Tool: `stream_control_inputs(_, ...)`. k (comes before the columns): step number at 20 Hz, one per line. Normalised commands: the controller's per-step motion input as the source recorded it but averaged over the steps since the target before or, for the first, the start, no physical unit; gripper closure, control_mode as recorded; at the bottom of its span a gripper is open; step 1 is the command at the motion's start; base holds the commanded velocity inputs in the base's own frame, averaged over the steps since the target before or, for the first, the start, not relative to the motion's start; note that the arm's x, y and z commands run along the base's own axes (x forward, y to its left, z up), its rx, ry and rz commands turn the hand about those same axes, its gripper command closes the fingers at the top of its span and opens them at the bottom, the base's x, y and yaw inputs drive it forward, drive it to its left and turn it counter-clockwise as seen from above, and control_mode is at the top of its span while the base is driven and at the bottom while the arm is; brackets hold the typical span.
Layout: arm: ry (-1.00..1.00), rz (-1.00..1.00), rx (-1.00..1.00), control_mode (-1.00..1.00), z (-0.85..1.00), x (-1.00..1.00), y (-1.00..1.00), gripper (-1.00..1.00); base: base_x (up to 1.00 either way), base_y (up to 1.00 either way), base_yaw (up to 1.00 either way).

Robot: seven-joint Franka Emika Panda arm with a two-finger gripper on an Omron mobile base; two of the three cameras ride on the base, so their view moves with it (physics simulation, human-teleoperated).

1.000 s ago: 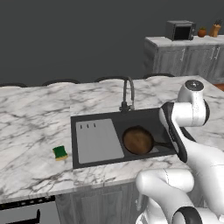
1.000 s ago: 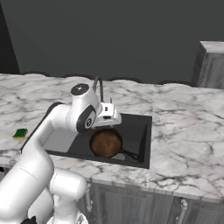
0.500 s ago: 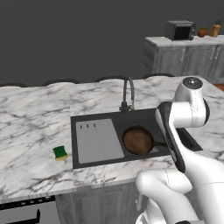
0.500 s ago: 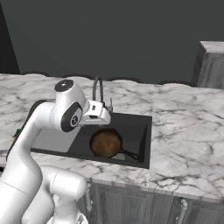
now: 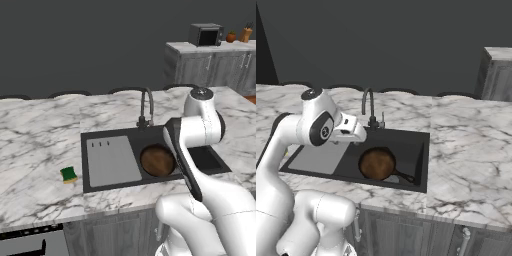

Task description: Pick the pan and sponge and place them into the sink. Then turn on the water.

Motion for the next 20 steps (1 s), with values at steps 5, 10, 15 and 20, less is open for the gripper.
stream_control_inputs(5, 0.01, 0.0, 0.1, -1.0, -0.38, -0.04, 0.58, -1.0, 0.0, 0.0, 0.0)
stream_control_inputs(10, 0.03, 0.0, 0.06, -1.0, -0.28, 0.0, 0.62, -1.0, 0.0, 0.0, 0.0)
stream_control_inputs(15, 0.0, 0.0, 0.01, -1.0, -0.07, 0.07, 0.62, -1.0, 0.0, 0.0, 0.0)
stream_control_inputs(20, 0.0, 0.0, -0.03, -1.0, 0.06, 0.17, 0.62, -1.0, 0.0, 0.0, 0.0)
